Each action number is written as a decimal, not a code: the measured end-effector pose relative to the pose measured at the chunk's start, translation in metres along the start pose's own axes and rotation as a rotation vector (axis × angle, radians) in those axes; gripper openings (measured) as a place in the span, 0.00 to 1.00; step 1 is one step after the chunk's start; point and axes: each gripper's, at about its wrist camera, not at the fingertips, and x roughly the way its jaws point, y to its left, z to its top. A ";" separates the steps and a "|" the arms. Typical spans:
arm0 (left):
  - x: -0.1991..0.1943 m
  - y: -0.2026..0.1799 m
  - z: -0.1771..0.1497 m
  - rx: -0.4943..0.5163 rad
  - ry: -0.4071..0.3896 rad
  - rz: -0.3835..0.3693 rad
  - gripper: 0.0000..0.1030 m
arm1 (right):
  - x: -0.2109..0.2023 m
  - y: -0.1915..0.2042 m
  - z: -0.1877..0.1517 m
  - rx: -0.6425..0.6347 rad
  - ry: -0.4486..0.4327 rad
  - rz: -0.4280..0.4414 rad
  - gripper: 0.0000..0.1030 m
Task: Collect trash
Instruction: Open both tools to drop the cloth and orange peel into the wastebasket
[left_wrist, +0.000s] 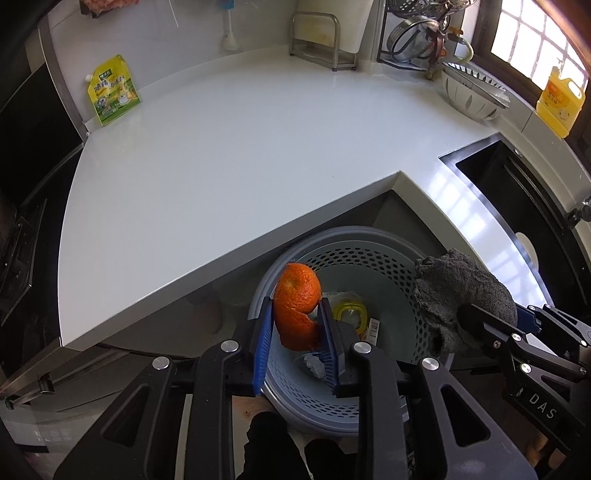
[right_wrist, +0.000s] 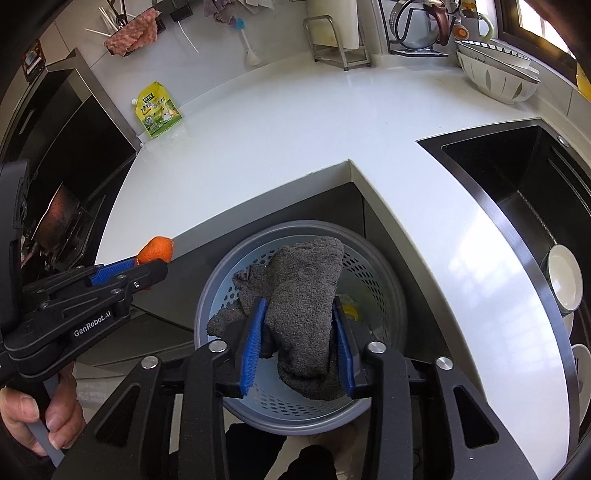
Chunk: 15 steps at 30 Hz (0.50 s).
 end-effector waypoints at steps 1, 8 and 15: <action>-0.001 0.000 0.000 -0.001 -0.006 0.006 0.34 | -0.003 0.000 0.002 0.003 -0.016 -0.003 0.52; -0.013 0.005 0.003 -0.024 -0.031 0.009 0.62 | -0.018 -0.009 0.007 0.041 -0.063 -0.025 0.55; -0.032 0.004 0.009 -0.036 -0.062 0.026 0.72 | -0.028 -0.004 0.003 0.049 -0.070 -0.029 0.55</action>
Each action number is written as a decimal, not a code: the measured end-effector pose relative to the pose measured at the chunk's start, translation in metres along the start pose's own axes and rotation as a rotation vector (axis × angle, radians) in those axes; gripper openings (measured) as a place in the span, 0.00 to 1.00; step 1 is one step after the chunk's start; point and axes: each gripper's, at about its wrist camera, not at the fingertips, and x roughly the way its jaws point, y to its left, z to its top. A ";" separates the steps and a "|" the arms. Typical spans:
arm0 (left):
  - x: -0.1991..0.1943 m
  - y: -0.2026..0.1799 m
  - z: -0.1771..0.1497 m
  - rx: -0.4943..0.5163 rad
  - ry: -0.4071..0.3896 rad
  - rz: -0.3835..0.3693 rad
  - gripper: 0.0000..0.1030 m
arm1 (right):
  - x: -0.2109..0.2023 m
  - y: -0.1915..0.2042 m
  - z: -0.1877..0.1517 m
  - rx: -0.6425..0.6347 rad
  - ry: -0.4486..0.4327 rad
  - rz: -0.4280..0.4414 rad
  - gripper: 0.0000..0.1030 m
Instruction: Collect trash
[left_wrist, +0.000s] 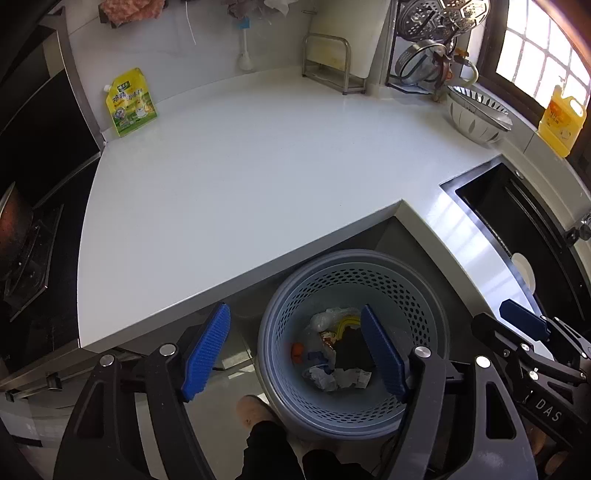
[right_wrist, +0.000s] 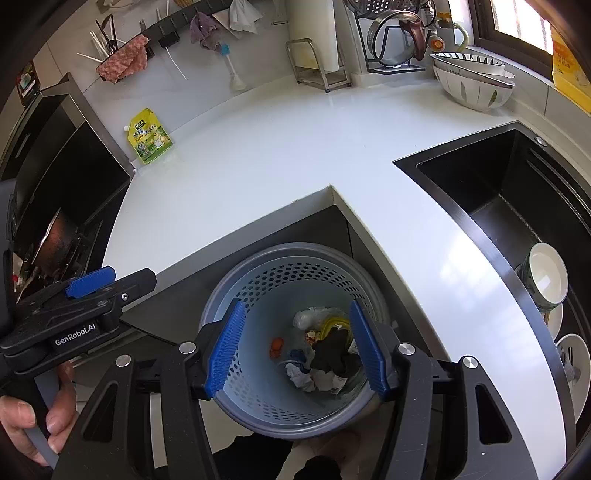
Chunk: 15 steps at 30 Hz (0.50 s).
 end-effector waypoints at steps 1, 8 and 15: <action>-0.003 0.000 0.001 -0.002 -0.006 0.003 0.74 | -0.002 0.001 0.000 -0.002 -0.003 0.000 0.56; -0.018 -0.002 0.005 -0.007 -0.027 0.019 0.77 | -0.015 0.003 0.002 -0.003 -0.022 -0.004 0.58; -0.034 -0.005 0.006 -0.006 -0.058 0.027 0.78 | -0.029 0.005 -0.001 -0.024 -0.031 0.002 0.59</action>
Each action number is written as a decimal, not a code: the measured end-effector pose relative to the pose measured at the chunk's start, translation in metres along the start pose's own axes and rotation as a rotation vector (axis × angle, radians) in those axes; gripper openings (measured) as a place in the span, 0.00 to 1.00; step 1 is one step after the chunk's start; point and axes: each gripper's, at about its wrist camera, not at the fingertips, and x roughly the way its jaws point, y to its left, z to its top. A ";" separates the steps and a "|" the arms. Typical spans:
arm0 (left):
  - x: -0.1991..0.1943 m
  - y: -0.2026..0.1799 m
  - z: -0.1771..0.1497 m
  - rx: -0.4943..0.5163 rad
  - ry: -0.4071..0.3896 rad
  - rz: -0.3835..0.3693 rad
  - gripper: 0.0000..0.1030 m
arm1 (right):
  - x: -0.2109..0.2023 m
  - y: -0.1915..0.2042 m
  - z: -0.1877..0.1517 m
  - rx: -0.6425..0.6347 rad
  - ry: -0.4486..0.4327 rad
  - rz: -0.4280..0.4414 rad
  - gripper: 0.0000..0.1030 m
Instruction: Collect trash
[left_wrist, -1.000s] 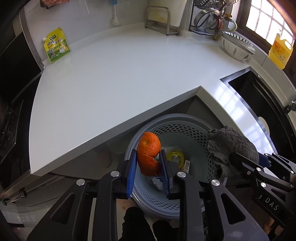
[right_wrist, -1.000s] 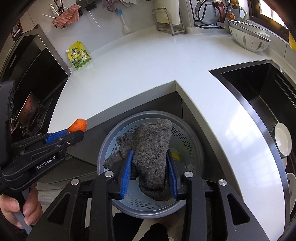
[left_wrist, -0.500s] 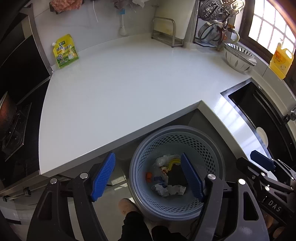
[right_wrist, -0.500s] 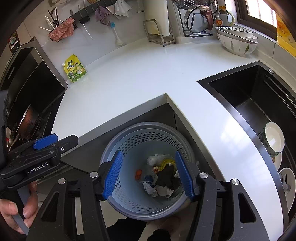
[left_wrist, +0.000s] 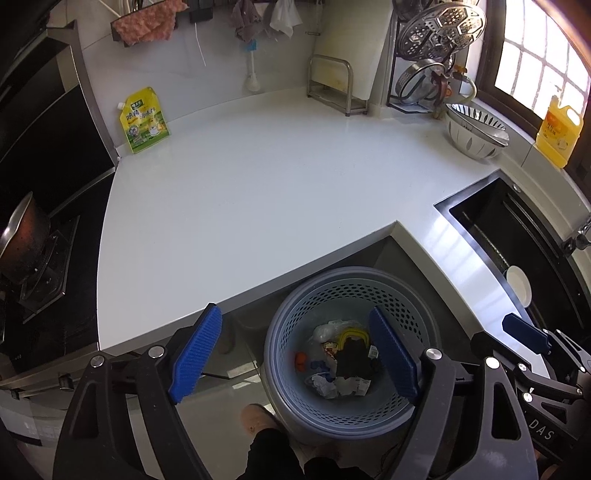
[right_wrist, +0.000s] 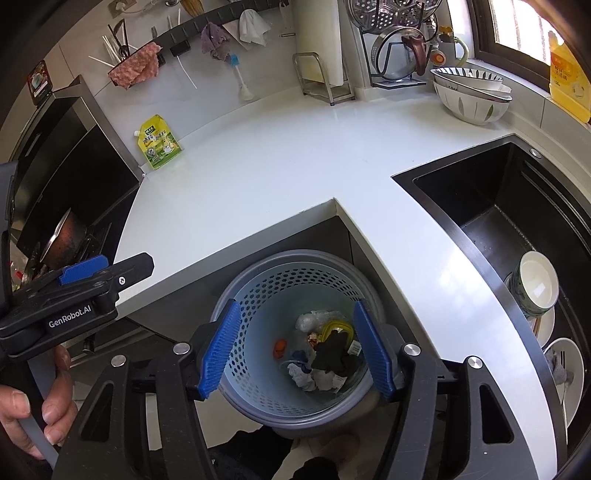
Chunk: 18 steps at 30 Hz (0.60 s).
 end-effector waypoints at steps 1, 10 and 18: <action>-0.002 -0.001 0.001 0.000 -0.004 -0.001 0.78 | -0.002 0.000 -0.001 -0.002 -0.003 -0.001 0.59; -0.015 -0.006 0.000 0.002 -0.032 0.014 0.91 | -0.015 0.002 -0.005 -0.006 -0.022 -0.006 0.62; -0.019 -0.004 -0.002 -0.010 -0.026 0.009 0.93 | -0.022 0.001 -0.004 -0.005 -0.040 -0.012 0.62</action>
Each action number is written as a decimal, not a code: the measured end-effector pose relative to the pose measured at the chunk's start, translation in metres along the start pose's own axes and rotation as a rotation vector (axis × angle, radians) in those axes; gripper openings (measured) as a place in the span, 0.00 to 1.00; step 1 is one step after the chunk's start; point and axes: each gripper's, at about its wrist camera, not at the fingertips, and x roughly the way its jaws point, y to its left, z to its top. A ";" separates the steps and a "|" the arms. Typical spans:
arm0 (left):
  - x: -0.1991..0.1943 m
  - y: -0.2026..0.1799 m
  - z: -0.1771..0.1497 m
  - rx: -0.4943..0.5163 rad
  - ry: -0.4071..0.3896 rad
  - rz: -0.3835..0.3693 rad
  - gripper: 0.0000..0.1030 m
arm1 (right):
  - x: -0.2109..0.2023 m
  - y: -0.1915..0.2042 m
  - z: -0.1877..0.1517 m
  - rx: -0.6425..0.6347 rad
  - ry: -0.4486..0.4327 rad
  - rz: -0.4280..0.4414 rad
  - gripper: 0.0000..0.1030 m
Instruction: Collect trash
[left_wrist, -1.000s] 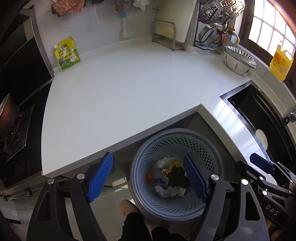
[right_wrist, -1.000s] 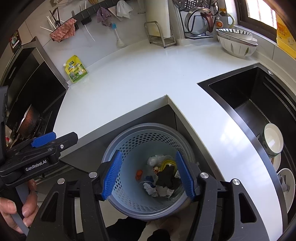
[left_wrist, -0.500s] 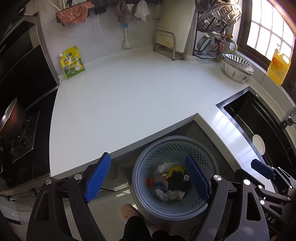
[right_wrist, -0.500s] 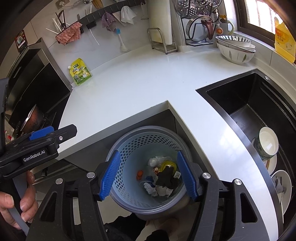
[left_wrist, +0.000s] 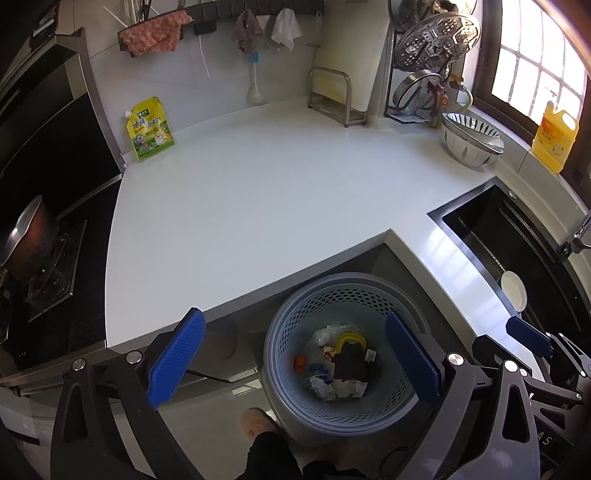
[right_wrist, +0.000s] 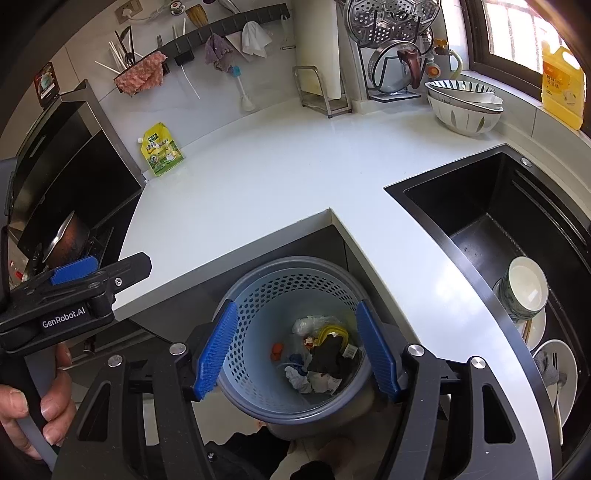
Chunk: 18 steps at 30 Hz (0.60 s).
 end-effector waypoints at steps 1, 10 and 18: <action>0.000 0.000 0.000 -0.002 0.004 0.001 0.93 | 0.000 0.000 0.000 0.001 0.000 0.000 0.62; 0.000 0.003 -0.005 -0.012 0.015 0.026 0.93 | -0.002 0.003 -0.002 0.002 0.001 0.001 0.63; -0.002 0.003 -0.006 -0.018 0.017 0.044 0.93 | -0.002 0.004 -0.002 0.002 -0.002 -0.003 0.63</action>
